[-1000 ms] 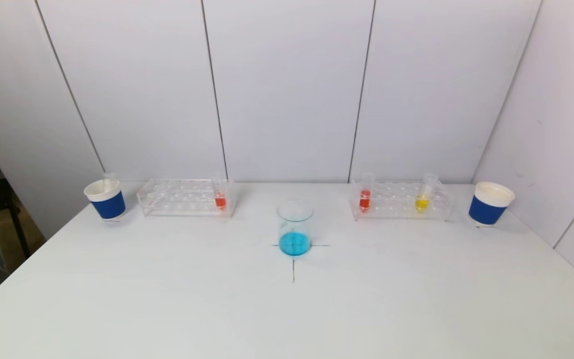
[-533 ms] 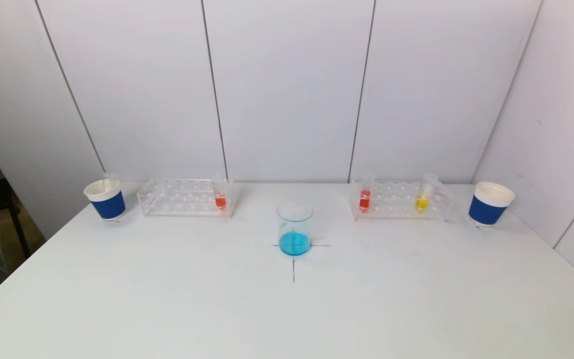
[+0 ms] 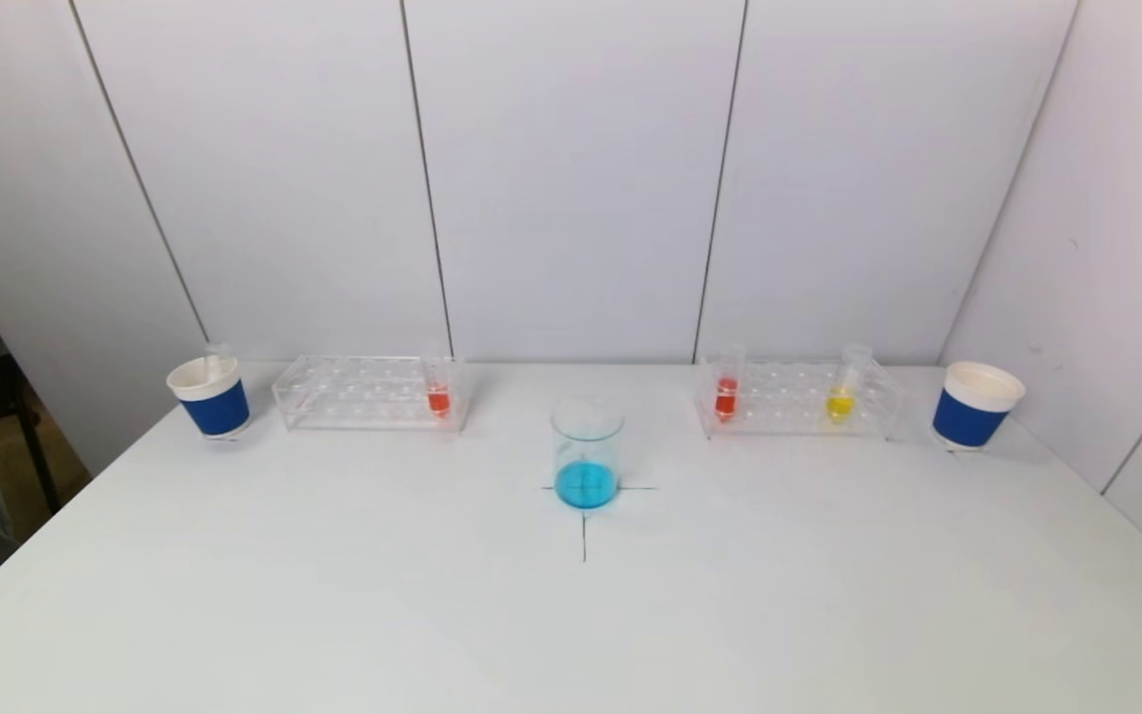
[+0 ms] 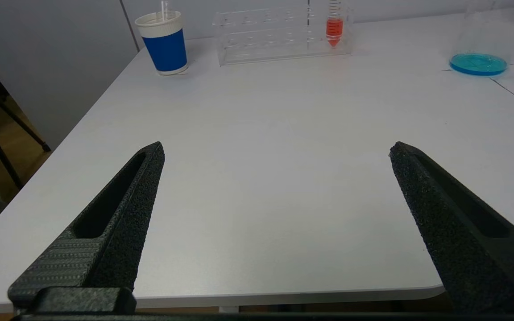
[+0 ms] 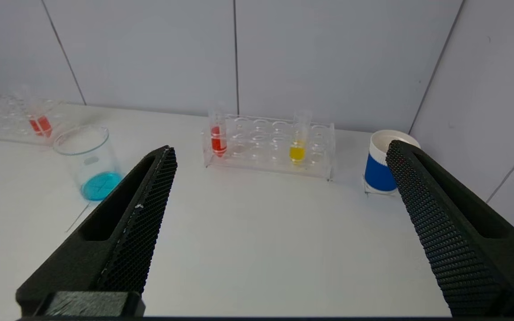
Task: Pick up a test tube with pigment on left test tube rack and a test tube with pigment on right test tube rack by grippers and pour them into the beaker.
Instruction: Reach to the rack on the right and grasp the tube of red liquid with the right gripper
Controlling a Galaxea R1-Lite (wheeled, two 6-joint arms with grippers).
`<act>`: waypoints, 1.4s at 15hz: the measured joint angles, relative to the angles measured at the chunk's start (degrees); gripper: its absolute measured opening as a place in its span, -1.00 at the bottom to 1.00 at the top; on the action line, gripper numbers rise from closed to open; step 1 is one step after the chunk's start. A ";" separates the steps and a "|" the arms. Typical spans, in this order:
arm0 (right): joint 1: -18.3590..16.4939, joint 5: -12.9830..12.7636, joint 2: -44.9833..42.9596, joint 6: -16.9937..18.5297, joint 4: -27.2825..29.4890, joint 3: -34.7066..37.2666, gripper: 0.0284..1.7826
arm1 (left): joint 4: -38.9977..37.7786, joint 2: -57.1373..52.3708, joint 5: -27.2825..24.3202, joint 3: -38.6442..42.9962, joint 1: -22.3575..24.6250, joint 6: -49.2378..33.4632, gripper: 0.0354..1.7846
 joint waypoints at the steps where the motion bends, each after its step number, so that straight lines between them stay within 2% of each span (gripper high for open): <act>1: 1.34 -2.24 4.32 0.15 -2.99 -1.32 0.92 | 0.00 0.00 0.01 0.00 0.00 0.02 0.98; 3: 6.58 -8.05 10.63 0.39 -7.19 -3.19 0.92 | 0.00 0.00 0.00 0.00 0.00 -0.02 0.98; 5: 13.74 -15.95 16.92 0.54 -12.48 -4.02 0.92 | 0.00 0.00 0.01 0.00 0.00 -0.04 0.98; 7: 19.03 -23.02 23.53 0.94 -19.08 -4.11 0.92 | 0.00 0.00 0.00 0.00 0.00 -0.02 0.98; 9: 22.00 -27.25 30.15 1.27 -26.10 -4.00 0.92 | 0.00 0.00 0.00 0.00 0.00 -0.04 0.98; 11: 23.81 -29.95 37.12 1.83 -33.05 -3.99 0.92 | 0.00 0.00 0.00 0.00 0.00 -0.02 0.98; 13: 25.16 -31.57 43.98 2.32 -39.58 -3.99 0.92 | 0.00 0.00 0.01 0.00 0.00 -0.04 0.98; 18: 27.33 -33.79 59.06 3.29 -54.60 -4.63 0.92 | 0.00 0.00 0.00 0.00 0.00 -0.04 0.98; 21: 27.88 -34.11 66.17 3.47 -60.73 -5.42 0.92 | 0.00 0.00 0.01 0.00 -0.02 -0.04 0.98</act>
